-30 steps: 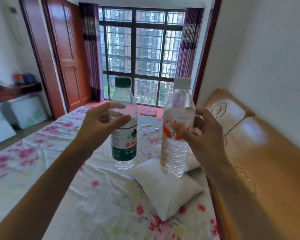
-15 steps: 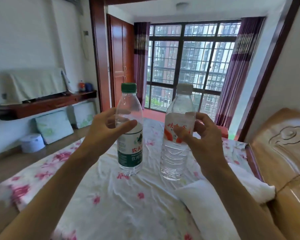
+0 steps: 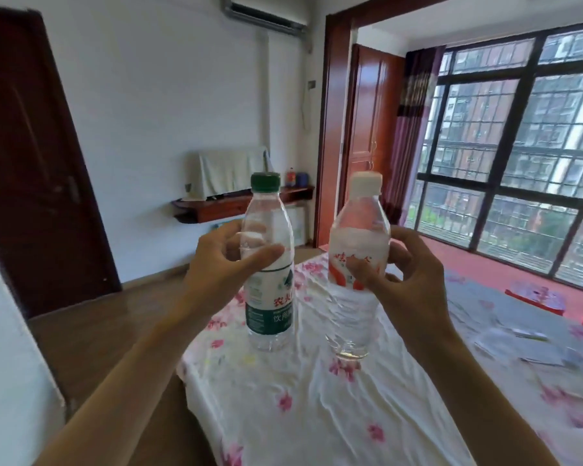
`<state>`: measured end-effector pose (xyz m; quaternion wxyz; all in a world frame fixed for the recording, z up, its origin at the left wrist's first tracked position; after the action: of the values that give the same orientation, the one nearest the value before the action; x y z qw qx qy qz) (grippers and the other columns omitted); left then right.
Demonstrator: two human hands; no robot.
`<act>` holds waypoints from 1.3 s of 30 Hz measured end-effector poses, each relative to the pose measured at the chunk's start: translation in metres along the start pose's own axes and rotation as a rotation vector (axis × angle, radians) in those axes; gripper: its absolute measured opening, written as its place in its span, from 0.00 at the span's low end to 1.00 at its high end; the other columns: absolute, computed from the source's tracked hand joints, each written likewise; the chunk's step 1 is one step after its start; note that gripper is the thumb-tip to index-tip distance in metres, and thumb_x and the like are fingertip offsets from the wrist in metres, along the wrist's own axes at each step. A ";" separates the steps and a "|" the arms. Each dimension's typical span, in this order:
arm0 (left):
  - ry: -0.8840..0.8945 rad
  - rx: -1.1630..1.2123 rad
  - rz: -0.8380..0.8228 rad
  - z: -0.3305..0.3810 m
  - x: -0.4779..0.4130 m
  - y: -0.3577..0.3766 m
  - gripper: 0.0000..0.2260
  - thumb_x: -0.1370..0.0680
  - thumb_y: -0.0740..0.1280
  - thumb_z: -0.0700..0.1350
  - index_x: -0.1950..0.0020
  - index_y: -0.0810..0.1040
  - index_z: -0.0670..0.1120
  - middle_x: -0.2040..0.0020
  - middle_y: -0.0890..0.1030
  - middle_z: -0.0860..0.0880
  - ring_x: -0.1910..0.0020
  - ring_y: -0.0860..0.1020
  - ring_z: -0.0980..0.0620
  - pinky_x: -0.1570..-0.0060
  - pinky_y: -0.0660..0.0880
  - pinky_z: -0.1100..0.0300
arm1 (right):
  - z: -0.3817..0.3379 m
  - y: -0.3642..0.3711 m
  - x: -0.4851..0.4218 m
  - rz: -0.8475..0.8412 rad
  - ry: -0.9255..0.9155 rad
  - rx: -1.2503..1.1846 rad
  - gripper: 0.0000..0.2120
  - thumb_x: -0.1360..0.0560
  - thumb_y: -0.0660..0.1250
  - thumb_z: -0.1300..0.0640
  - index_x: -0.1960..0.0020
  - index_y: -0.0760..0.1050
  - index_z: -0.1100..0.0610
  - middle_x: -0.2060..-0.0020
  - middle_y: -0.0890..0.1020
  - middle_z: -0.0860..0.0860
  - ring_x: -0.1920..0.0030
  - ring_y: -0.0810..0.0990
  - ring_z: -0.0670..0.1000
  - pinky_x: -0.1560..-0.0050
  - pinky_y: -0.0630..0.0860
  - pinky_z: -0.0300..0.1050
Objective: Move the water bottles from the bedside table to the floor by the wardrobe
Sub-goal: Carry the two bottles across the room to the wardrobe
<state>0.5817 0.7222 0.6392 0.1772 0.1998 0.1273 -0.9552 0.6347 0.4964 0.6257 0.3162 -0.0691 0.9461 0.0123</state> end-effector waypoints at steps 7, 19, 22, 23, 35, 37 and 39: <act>-0.008 -0.107 0.139 -0.021 -0.014 -0.025 0.19 0.34 0.73 0.52 0.45 0.78 0.51 0.56 0.85 0.56 0.56 0.84 0.60 0.63 0.77 0.69 | 0.040 0.036 -0.040 -0.131 -0.029 -0.022 0.28 0.38 0.77 0.47 0.42 0.76 0.56 0.54 0.85 0.49 0.54 0.84 0.45 0.58 0.84 0.46; -0.052 -0.240 0.359 -0.050 -0.006 -0.103 0.23 0.35 0.74 0.53 0.43 0.79 0.45 0.55 0.86 0.53 0.56 0.84 0.55 0.62 0.78 0.68 | 0.086 0.127 -0.068 -0.340 0.062 -0.170 0.34 0.42 0.77 0.42 0.39 0.76 0.55 0.54 0.86 0.50 0.53 0.85 0.47 0.59 0.82 0.40; -0.052 -0.251 0.413 -0.060 -0.009 -0.127 0.22 0.34 0.73 0.51 0.44 0.79 0.44 0.56 0.86 0.54 0.57 0.84 0.56 0.62 0.78 0.68 | 0.093 0.157 -0.074 -0.371 0.075 -0.167 0.35 0.43 0.77 0.41 0.40 0.76 0.55 0.54 0.86 0.49 0.55 0.85 0.45 0.59 0.83 0.45; -0.054 -0.257 0.427 -0.064 -0.010 -0.135 0.21 0.34 0.73 0.51 0.44 0.79 0.45 0.56 0.86 0.54 0.57 0.84 0.56 0.62 0.78 0.68 | 0.094 0.167 -0.076 -0.380 0.077 -0.170 0.35 0.43 0.77 0.42 0.40 0.76 0.55 0.55 0.86 0.48 0.56 0.85 0.45 0.60 0.83 0.44; -0.089 -0.290 0.483 -0.116 -0.059 -0.257 0.20 0.37 0.73 0.57 0.47 0.80 0.51 0.55 0.85 0.55 0.56 0.83 0.57 0.61 0.77 0.65 | 0.108 0.316 -0.109 -0.441 0.106 -0.198 0.35 0.43 0.77 0.43 0.39 0.75 0.54 0.51 0.86 0.51 0.57 0.86 0.48 0.59 0.84 0.46; -0.099 -0.296 0.480 -0.124 -0.068 -0.277 0.20 0.37 0.73 0.58 0.47 0.80 0.52 0.55 0.85 0.56 0.55 0.83 0.58 0.59 0.77 0.64 | 0.110 0.341 -0.114 -0.453 0.116 -0.199 0.36 0.43 0.76 0.42 0.39 0.74 0.54 0.50 0.85 0.51 0.56 0.86 0.47 0.58 0.84 0.44; -0.111 -0.299 0.483 -0.131 -0.076 -0.296 0.20 0.37 0.73 0.58 0.47 0.79 0.53 0.55 0.85 0.56 0.55 0.83 0.58 0.58 0.77 0.62 | 0.113 0.365 -0.119 -0.465 0.121 -0.192 0.35 0.43 0.76 0.42 0.39 0.75 0.53 0.49 0.85 0.50 0.53 0.86 0.47 0.56 0.84 0.45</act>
<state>0.5763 1.0527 0.6065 0.4339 0.1432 0.2053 -0.8655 0.7459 0.8804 0.5991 0.2453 -0.3149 0.9165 0.0249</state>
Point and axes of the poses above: each hand's wrist, its own x-axis away from the middle knuckle, its own y-axis out of the palm, z = x × y, the point moved 4 cm from there along -x, towards the middle knuckle
